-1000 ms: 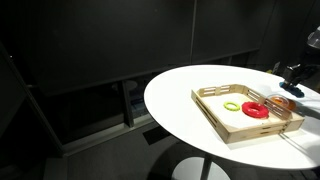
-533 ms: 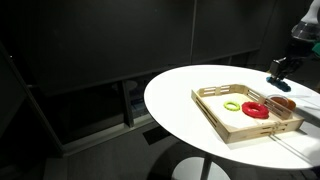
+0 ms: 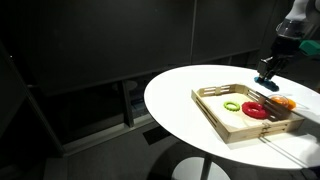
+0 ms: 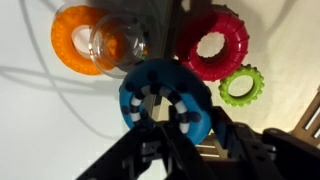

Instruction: Put the blue and black and white rings in the box

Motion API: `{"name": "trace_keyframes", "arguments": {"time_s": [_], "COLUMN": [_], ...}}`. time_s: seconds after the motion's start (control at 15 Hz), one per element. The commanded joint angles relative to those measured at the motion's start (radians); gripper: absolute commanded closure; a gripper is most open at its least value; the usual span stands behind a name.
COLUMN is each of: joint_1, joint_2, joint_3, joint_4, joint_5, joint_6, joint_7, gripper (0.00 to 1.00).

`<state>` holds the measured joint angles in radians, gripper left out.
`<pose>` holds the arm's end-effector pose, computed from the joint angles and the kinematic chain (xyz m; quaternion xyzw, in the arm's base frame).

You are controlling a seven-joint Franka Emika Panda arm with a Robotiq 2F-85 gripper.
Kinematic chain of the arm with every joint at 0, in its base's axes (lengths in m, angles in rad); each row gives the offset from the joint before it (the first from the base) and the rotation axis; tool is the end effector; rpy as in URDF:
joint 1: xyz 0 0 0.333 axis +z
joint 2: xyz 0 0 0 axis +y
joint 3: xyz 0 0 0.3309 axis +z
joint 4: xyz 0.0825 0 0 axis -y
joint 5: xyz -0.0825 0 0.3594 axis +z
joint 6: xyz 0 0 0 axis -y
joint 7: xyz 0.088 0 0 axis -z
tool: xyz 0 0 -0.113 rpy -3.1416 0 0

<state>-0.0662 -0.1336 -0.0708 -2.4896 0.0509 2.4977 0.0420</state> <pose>0.4490 -0.0622 0.3766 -0.9914 0.1083 -0.0714 0.0180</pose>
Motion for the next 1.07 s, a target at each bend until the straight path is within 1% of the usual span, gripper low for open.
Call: {"name": "trace_keyframes", "arguments": {"time_s": [0.0,0.13,0.2,0.53,0.93,1.0], "joint_1": [-0.002,-0.005,-0.005,0.03,0.094,0.101], "joint_2": [0.0,0.0,0.0,0.039,0.105,0.117], "joint_3": [0.0,-0.002,-0.002,0.028,0.077,0.084], "joint_4": [0.001,0.001,0.0,0.012,0.022,0.022], "joint_5": [0.0,0.0,0.0,0.012,0.034,0.038], "joint_6": [-0.002,-0.002,-0.002,0.03,0.115,0.119], "joint_7": [0.0,0.0,0.0,-0.021,-0.061,-0.071], "gripper": [0.62,0.62,0.87,0.87,0.87,0.56]}}
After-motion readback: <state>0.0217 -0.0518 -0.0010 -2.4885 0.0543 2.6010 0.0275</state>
